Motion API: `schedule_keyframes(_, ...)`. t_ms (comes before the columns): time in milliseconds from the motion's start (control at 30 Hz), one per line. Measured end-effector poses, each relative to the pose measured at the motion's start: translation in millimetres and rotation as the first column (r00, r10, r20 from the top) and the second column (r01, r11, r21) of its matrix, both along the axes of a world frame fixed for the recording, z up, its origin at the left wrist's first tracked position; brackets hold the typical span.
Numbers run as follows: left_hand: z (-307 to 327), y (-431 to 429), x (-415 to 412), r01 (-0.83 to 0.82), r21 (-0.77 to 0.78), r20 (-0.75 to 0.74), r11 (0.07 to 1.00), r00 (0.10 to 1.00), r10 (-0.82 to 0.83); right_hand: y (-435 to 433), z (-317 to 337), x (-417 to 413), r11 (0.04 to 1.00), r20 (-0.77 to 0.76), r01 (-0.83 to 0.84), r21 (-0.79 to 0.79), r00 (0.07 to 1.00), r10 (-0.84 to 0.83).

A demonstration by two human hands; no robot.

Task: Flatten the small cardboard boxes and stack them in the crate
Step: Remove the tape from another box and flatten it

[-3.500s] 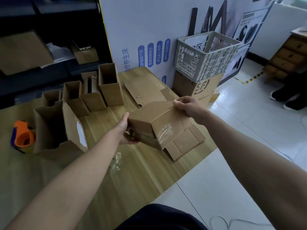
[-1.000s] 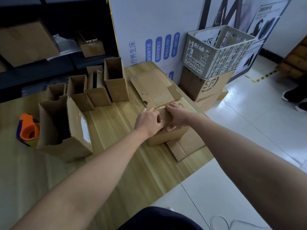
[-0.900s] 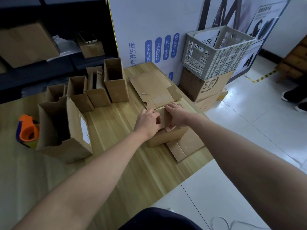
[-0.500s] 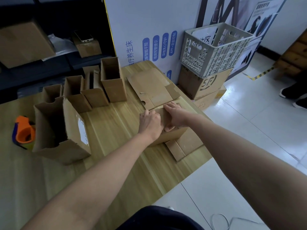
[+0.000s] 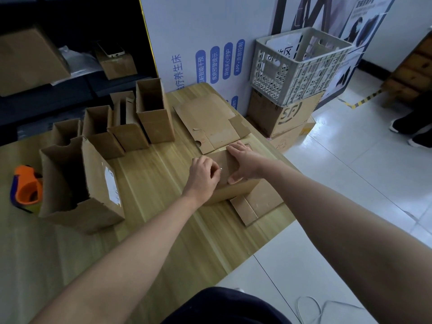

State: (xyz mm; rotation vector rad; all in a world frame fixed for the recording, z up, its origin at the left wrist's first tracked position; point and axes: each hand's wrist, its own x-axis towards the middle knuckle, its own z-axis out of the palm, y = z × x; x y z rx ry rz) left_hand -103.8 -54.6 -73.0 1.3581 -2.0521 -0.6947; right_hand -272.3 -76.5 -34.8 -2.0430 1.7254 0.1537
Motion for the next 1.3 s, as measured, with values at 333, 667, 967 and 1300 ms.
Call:
schedule_keyframes(333, 10.2, -16.7, 1.6, 0.023, 0.084, 0.185, 0.996, 0.982, -0.038, -0.6, -0.4, -0.1, 1.0, 0.015, 0.005, 0.023, 1.0, -0.005)
schedule_keyframes(667, 14.1, -38.2, 33.6, -0.171, 0.39, -0.355, 0.905, 0.879, 0.319, -4.2, 3.0, -7.0, 0.994, 0.037, 0.076, 0.082, 0.996, -0.079)
schedule_keyframes(967, -2.0, -35.4, 42.6, -0.128, 0.815, -0.436, 0.565, 0.508, 0.743, -4.6, 1.7, -2.9, 0.994, -0.004, 0.082, 0.067, 0.997, -0.082)
schedule_keyframes(1300, -2.1, -38.7, 46.5, 0.052, 0.91, -0.369, 0.412, 0.555, 0.745, 2.9, -2.5, -8.7, 0.993, 0.009, 0.085, 0.082, 0.996, -0.087)
